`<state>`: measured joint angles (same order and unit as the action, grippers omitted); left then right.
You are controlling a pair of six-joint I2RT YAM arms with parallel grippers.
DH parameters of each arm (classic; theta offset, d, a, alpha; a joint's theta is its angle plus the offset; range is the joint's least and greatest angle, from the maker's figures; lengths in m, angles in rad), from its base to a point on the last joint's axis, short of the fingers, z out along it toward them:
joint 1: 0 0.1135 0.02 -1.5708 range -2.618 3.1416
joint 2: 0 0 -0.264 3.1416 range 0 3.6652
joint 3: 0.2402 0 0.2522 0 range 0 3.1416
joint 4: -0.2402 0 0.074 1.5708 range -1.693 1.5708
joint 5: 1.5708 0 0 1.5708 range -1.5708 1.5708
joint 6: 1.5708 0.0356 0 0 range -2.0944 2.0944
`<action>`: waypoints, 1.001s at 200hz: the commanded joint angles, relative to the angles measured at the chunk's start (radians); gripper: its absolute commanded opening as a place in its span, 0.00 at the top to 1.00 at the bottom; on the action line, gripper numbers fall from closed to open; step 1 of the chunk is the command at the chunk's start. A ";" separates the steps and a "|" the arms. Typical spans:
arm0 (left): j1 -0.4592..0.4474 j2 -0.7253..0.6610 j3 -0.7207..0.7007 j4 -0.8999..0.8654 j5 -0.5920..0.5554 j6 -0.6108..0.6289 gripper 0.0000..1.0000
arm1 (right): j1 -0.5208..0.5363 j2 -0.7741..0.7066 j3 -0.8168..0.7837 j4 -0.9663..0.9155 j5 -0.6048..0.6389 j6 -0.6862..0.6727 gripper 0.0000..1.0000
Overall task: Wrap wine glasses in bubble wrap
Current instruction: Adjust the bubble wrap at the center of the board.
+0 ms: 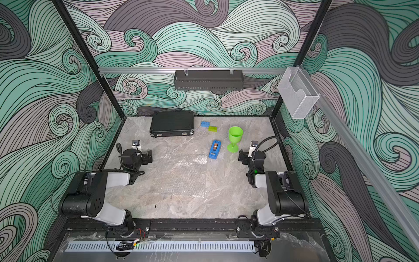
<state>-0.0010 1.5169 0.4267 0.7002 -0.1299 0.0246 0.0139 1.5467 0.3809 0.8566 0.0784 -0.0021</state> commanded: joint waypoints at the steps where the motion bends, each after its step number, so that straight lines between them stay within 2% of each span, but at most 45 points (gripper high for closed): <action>1: -0.001 0.003 0.009 0.030 -0.016 -0.017 0.01 | 0.010 -0.007 0.019 0.003 -0.019 -0.016 0.00; 152: -0.002 -0.015 0.015 0.003 -0.002 -0.011 0.01 | 0.011 -0.010 0.016 0.006 -0.015 -0.018 0.01; 184: -0.002 -0.028 0.012 0.004 0.007 -0.004 0.01 | 0.011 -0.042 0.016 -0.019 0.095 0.027 0.00; 200: -0.010 -0.087 0.062 -0.131 0.040 0.021 0.01 | 0.016 -0.106 0.013 -0.065 0.133 0.033 0.00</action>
<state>-0.0010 1.5066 0.4267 0.6884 -0.1261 0.0189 0.0200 1.5223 0.3809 0.8379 0.1230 0.0040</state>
